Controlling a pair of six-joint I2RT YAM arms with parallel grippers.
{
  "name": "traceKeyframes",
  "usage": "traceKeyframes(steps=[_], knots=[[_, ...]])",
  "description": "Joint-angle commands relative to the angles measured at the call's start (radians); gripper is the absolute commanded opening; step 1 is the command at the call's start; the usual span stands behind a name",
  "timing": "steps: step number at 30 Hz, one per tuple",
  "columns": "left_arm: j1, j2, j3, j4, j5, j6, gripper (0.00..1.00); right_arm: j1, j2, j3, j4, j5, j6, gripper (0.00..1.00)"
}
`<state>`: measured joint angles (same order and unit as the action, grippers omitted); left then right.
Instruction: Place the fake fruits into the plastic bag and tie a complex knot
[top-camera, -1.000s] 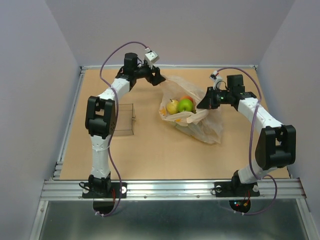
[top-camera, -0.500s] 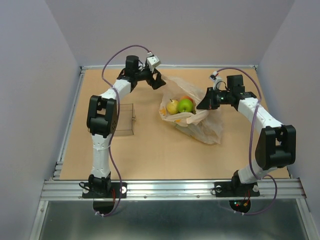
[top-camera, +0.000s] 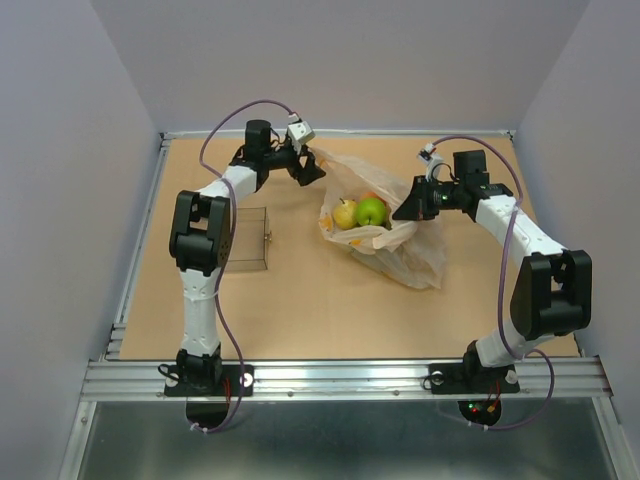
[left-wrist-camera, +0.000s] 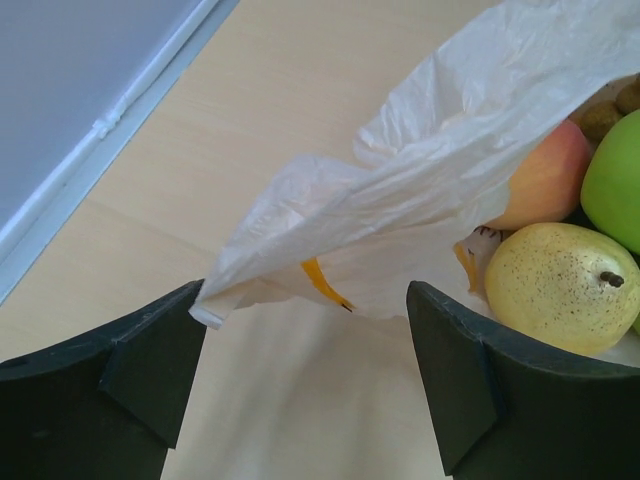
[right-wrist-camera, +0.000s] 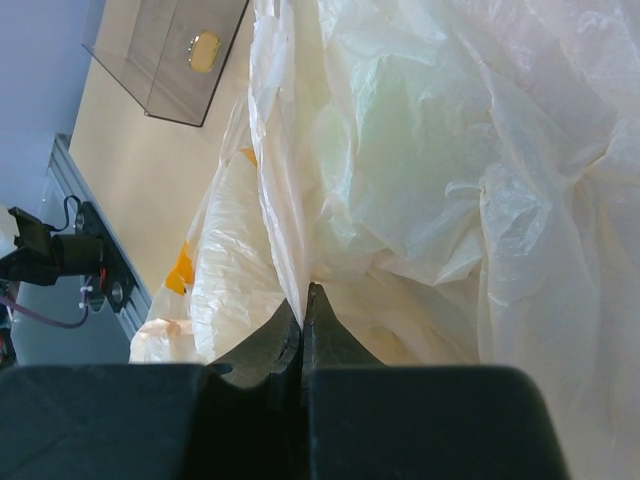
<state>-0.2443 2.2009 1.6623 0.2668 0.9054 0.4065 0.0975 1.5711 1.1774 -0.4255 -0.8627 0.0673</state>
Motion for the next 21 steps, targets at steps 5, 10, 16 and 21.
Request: traceKeyframes(steps=[5,10,16,21], knots=[[0.005,-0.066,0.074,0.127,0.076,-0.077,0.83,-0.004,-0.029,0.041,-0.027,-0.015,-0.035,0.00],[0.007,-0.056,0.085,0.126,0.090,-0.084,0.44,-0.005,-0.025,0.045,-0.033,-0.010,-0.040,0.00],[0.025,-0.148,0.045,-0.116,0.110,0.046,0.00,-0.004,0.019,0.132,-0.029,0.066,-0.057,0.00],[0.051,-0.321,-0.076,-0.400,0.103,0.206,0.00,-0.004,0.162,0.302,-0.019,0.120,-0.084,0.00]])
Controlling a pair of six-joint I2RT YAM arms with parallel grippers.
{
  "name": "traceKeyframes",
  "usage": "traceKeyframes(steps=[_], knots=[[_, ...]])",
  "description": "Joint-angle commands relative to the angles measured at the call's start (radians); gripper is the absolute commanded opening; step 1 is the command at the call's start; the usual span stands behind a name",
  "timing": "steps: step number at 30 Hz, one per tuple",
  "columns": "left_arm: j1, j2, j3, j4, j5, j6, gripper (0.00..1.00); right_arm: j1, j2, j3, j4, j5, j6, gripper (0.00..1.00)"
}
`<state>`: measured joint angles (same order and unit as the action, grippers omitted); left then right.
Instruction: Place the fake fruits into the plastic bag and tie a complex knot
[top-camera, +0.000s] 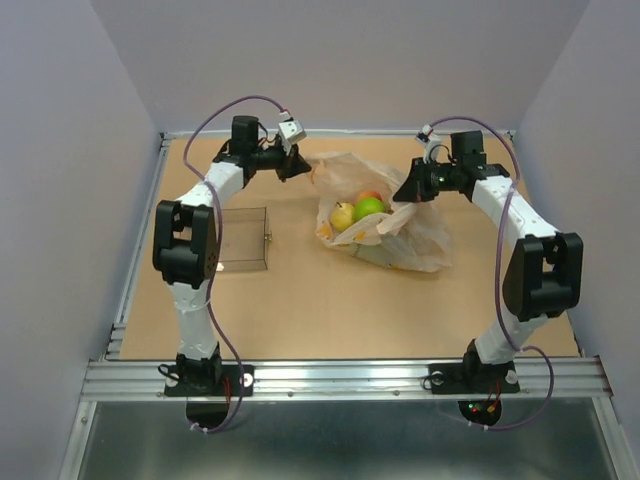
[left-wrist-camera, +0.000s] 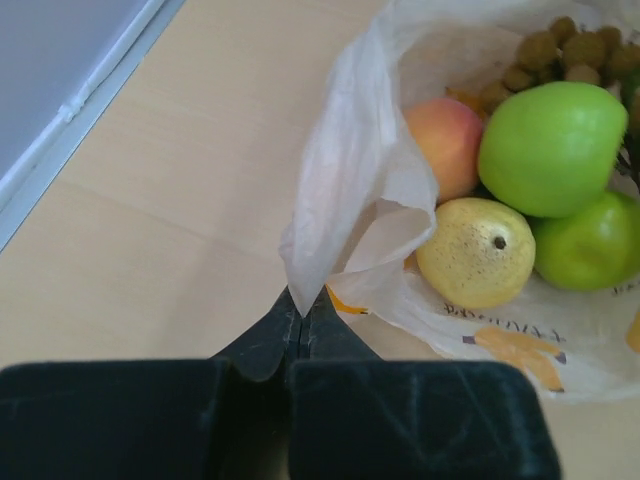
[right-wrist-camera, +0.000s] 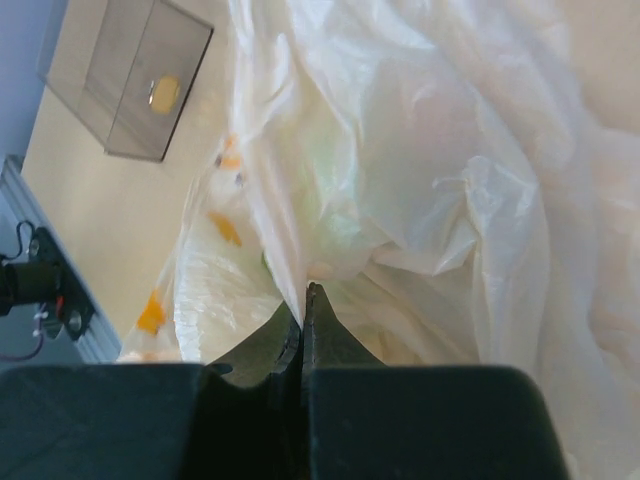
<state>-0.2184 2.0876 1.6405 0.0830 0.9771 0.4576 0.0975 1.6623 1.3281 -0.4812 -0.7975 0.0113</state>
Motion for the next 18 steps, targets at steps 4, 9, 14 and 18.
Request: traceKeyframes(steps=[4,9,14,18], knots=[[0.027,-0.417,-0.214,-0.403,0.011,0.165,0.00,-0.005,0.181,0.327,0.055,0.069,-0.013,0.06],[0.007,-0.587,-0.431,-0.338,0.022,-0.041,0.00,-0.004,0.200,0.448,0.047,0.131,0.065,0.69],[-0.018,-0.663,-0.485,-0.264,-0.011,-0.265,0.00,-0.045,-0.072,0.297,0.017,0.199,0.064,0.89],[-0.019,-0.670,-0.505,-0.221,-0.040,-0.393,0.00,-0.123,-0.286,0.127,-0.074,0.192,0.058,0.82]])
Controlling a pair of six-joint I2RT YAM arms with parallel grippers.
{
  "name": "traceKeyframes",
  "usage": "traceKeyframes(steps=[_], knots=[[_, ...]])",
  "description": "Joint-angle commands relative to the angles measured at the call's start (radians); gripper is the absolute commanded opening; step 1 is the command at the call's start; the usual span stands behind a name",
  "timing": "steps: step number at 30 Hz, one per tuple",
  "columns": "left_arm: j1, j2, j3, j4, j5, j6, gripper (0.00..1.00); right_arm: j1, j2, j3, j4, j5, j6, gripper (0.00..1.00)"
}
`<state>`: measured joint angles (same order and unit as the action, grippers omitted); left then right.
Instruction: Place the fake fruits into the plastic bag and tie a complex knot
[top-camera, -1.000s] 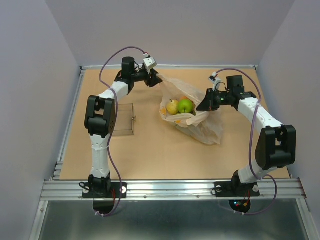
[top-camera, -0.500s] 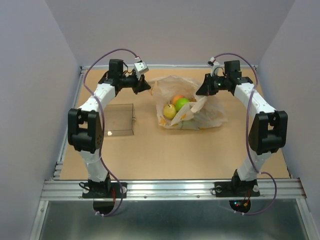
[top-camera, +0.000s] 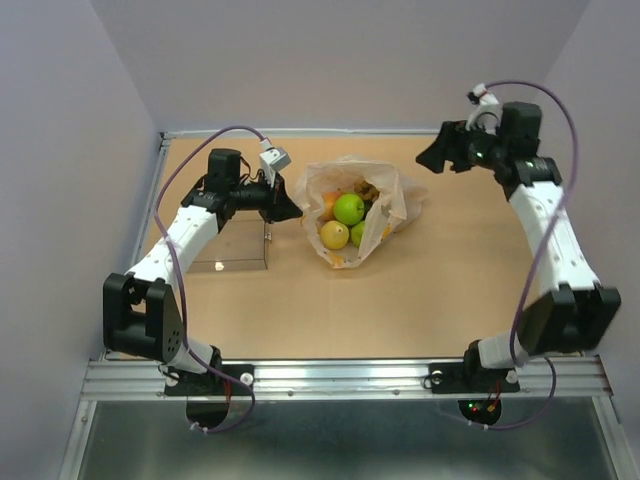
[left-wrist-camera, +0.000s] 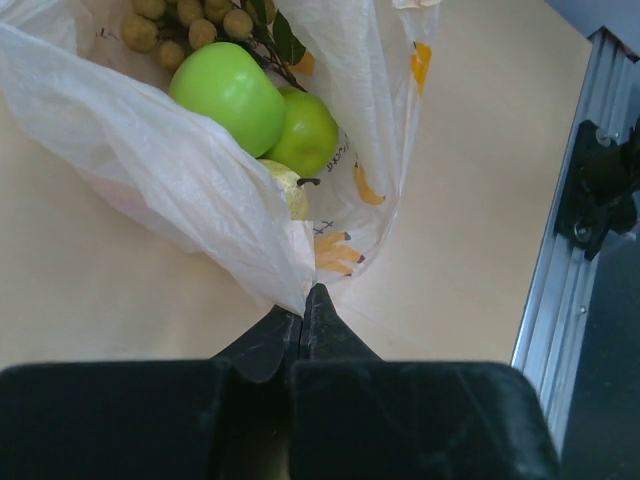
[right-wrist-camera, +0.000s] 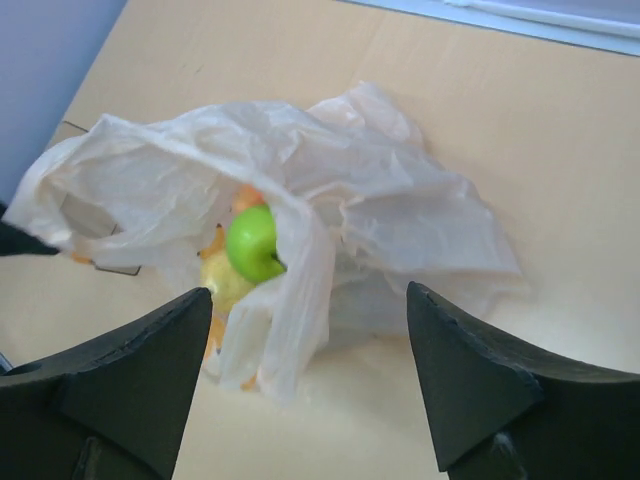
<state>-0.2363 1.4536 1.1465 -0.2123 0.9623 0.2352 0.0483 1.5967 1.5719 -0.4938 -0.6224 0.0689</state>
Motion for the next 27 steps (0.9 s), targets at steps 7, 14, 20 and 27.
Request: traceKeyframes(steps=[7,14,20,27], knots=[[-0.005,-0.068,-0.028,0.105,-0.036,-0.281,0.00,-0.088,-0.420,-0.452,-0.132,-0.114,0.061,0.68],[-0.005,-0.116,-0.056,0.106,-0.063,-0.310,0.00,-0.087,-0.405,-0.619,0.065,-0.207,0.155,0.64],[-0.006,-0.130,-0.067,0.105,-0.077,-0.315,0.00,-0.050,-0.359,-0.667,0.193,-0.252,0.241,0.64],[-0.005,-0.118,-0.054,0.113,-0.070,-0.329,0.00,-0.002,-0.316,-0.694,0.230,-0.208,0.217,0.71]])
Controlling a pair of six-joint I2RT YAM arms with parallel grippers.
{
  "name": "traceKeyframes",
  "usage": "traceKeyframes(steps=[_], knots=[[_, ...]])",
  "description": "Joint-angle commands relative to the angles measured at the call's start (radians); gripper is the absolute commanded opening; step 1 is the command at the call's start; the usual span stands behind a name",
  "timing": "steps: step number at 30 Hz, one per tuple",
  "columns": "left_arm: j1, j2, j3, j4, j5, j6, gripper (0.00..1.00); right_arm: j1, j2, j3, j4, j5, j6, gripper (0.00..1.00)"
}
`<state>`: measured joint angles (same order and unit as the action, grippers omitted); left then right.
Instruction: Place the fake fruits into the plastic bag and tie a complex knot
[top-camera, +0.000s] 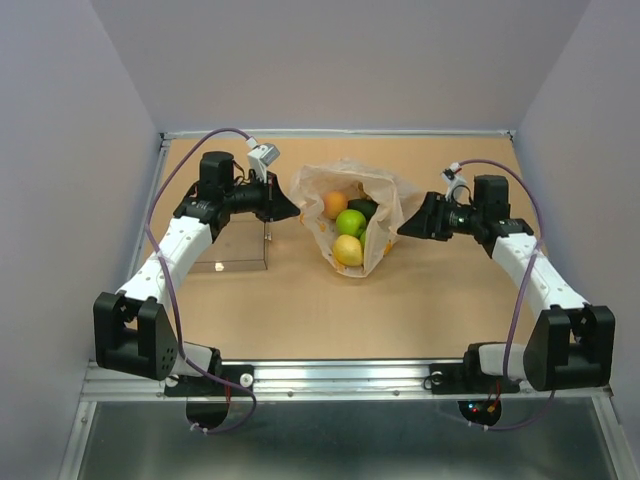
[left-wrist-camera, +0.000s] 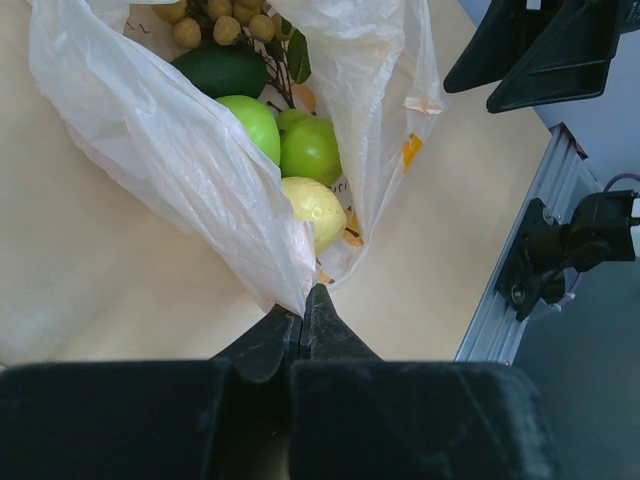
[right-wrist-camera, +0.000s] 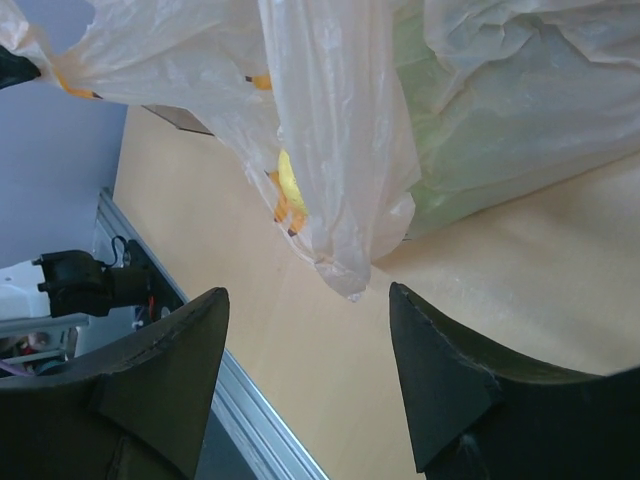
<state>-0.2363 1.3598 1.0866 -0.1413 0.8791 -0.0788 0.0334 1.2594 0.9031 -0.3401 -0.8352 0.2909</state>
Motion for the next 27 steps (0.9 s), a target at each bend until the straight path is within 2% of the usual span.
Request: traceKeyframes(steps=[1,5,11,17,18,19,20,21,22,26,27], knots=[[-0.005,-0.022,0.007,0.043,0.018,-0.013,0.00,0.013,0.028,-0.035,0.078,0.010,-0.013,0.74],[-0.005,-0.021,0.009,0.045,0.020,-0.010,0.00,0.028,0.028,-0.059,0.096,0.028,-0.036,0.77],[-0.005,-0.016,-0.001,0.055,0.018,-0.010,0.00,0.059,0.037,-0.098,0.194,0.015,-0.009,0.72],[-0.005,-0.008,-0.007,0.063,0.020,-0.019,0.00,0.089,0.067,-0.095,0.265,0.004,0.017,0.58],[-0.003,-0.008,-0.005,0.066,0.021,-0.021,0.00,0.089,0.072,-0.090,0.277,0.004,0.024,0.55],[-0.004,-0.007,-0.004,0.066,0.023,-0.025,0.00,0.092,0.084,-0.083,0.282,-0.005,0.025,0.41],[-0.005,-0.005,-0.001,0.069,0.024,-0.033,0.00,0.092,0.089,-0.075,0.285,-0.010,0.030,0.32],[-0.005,-0.002,0.007,0.069,0.027,-0.039,0.00,0.094,0.097,-0.066,0.285,-0.016,0.037,0.06],[-0.005,-0.001,0.013,0.071,0.031,-0.047,0.00,0.092,0.100,-0.043,0.282,-0.019,0.040,0.00],[0.003,0.001,0.077,0.028,0.034,-0.026,0.00,0.080,0.023,0.034,0.260,-0.002,0.050,0.00],[0.006,0.004,0.138,0.005,0.028,-0.012,0.00,0.070,0.003,0.063,0.251,-0.001,0.050,0.00]])
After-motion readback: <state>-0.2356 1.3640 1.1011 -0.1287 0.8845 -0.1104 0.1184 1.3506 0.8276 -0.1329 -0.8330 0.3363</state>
